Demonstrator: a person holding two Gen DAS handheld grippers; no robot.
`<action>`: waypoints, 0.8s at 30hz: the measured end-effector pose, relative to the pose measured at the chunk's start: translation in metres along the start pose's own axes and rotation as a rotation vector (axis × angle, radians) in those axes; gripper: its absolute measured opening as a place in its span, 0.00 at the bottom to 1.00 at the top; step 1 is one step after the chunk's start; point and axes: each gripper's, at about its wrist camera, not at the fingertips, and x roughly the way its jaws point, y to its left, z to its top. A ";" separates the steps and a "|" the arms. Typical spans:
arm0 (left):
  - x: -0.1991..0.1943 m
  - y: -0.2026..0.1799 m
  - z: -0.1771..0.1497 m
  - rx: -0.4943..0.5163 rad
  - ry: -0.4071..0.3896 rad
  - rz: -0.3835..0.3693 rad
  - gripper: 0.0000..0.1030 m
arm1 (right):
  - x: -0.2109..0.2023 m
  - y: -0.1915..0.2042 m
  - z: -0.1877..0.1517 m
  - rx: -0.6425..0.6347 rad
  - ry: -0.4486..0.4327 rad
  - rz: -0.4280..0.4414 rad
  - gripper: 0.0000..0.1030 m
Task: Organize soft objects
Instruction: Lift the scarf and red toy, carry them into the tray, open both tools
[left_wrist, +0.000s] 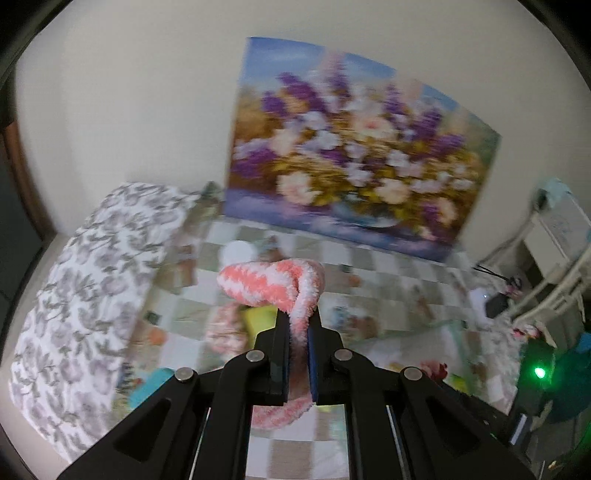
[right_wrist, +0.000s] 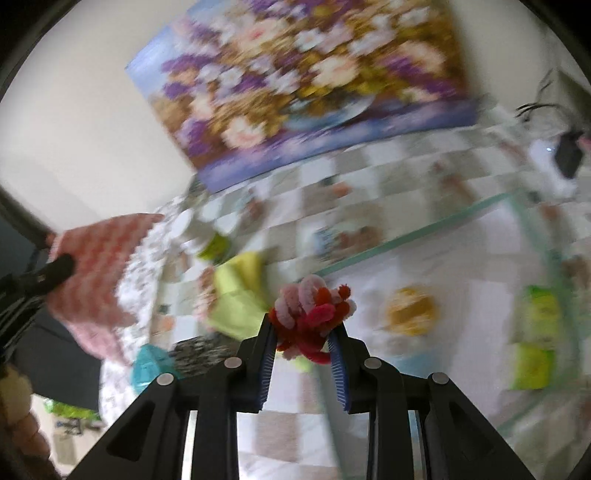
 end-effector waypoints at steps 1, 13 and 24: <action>0.001 -0.009 -0.003 0.008 0.000 -0.014 0.08 | -0.004 -0.009 0.002 0.004 -0.008 -0.046 0.29; 0.064 -0.118 -0.057 0.137 0.150 -0.170 0.08 | -0.032 -0.136 0.020 0.250 -0.033 -0.215 0.29; 0.108 -0.140 -0.087 0.178 0.291 -0.171 0.08 | -0.018 -0.152 0.020 0.252 -0.005 -0.219 0.30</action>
